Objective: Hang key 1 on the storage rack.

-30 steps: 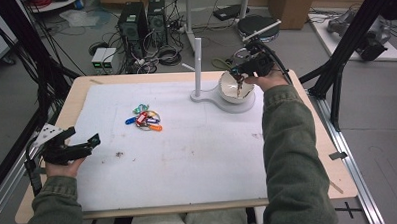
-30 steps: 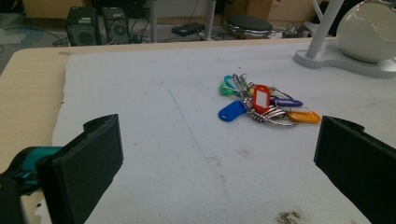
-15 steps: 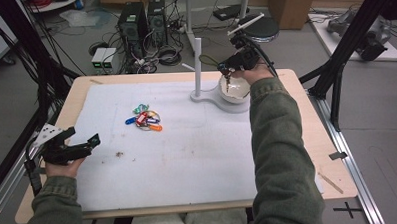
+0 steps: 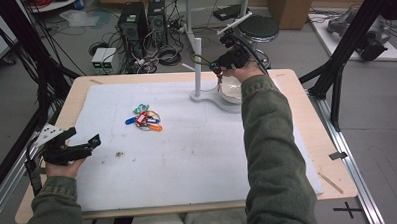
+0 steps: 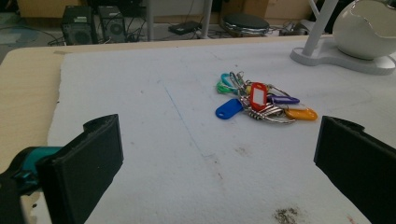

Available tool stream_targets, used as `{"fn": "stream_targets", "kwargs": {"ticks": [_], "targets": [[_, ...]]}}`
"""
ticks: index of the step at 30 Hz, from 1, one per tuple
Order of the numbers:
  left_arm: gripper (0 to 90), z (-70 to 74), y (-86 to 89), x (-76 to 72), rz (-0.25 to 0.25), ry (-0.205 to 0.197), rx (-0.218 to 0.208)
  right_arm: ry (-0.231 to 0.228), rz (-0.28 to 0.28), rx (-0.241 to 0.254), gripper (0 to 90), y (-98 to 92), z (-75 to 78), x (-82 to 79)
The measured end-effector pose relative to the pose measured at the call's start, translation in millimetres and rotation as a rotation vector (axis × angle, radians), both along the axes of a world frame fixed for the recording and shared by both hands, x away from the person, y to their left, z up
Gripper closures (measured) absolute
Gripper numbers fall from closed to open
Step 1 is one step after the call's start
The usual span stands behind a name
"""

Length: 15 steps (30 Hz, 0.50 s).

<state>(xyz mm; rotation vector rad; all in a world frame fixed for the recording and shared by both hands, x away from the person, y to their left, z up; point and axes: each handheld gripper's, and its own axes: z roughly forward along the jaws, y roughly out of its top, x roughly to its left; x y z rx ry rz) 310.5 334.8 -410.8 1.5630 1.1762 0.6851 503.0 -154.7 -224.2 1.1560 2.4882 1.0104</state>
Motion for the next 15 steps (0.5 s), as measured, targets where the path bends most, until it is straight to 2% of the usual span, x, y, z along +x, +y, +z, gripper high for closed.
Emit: {"fn": "stream_targets", "kwargs": {"ticks": [15], "targets": [[1.8, -0.4, 1.1, 0.3, -0.006, 0.008, -0.002, 0.024, -0.027, -0.025, 75.5, 4.0, -13.2, 14.4]]}}
